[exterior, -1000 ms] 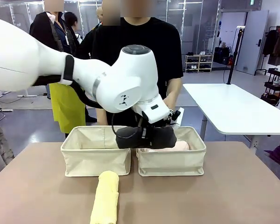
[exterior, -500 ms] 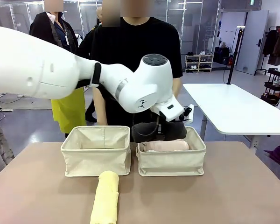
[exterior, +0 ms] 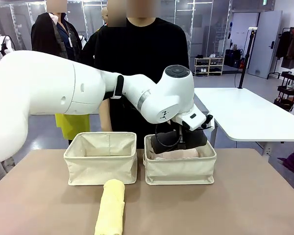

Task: Divide the towels into two baskets.
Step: Pick up one hotel-folded towel from the bottom of the table and place it in the Fabric basket indicated by the person.

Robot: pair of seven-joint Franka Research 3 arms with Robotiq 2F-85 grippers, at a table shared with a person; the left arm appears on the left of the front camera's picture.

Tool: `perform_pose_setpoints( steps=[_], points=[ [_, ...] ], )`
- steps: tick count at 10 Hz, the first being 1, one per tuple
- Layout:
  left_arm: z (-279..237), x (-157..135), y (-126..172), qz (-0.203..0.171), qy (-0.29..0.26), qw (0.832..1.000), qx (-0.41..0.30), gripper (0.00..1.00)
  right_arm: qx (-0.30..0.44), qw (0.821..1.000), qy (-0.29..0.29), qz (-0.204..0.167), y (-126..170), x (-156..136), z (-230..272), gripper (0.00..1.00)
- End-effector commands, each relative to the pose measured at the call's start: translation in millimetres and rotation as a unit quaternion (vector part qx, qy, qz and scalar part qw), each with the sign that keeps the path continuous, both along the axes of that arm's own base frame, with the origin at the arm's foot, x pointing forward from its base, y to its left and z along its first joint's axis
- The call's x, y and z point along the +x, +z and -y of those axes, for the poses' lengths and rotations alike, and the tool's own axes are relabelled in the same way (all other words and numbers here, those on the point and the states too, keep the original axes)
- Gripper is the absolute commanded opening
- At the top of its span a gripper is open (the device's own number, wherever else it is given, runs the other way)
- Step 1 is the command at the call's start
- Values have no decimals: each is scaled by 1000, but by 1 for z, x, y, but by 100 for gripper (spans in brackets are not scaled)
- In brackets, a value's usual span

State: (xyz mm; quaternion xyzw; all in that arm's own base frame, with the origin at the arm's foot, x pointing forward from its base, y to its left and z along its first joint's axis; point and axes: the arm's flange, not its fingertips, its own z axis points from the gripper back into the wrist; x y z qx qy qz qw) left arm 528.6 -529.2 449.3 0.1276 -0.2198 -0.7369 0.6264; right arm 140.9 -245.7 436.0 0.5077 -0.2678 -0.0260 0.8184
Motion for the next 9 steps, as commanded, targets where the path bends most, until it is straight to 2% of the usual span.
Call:
perform_pose_setpoints(
  steps=[1, 4, 5, 6, 7, 8, 9],
  points=[
    [3, -3, 4, 10, 15, 1000, 18, 59, -2, 1000, -3, 10, 1, -4, -1, 100],
    [-1, -8, 5, 11, 15, 1000, 26, 82, -2, 1000, -3, 10, 1, -4, -1, 100],
    [-3, -10, 6, 9, 14, 1000, 24, 73, -2, 1000, -3, 10, 1, -4, -1, 100],
    [-4, -10, 7, 6, 15, 1000, 19, 97, -2, 1000, -3, 10, 1, -4, -1, 100],
    [-7, -10, 7, 5, 21, 999, 23, 88, -2, 1000, -3, 10, 1, -4, -1, 100],
    [-13, -13, 8, 1, 22, 1000, 15, 100, -2, 1000, -3, 10, 1, -4, -1, 100],
    [0, -3, 4, 0, 3, 1000, 13, 100, -2, 1000, -3, 10, 1, -4, -1, 100]
  ],
)
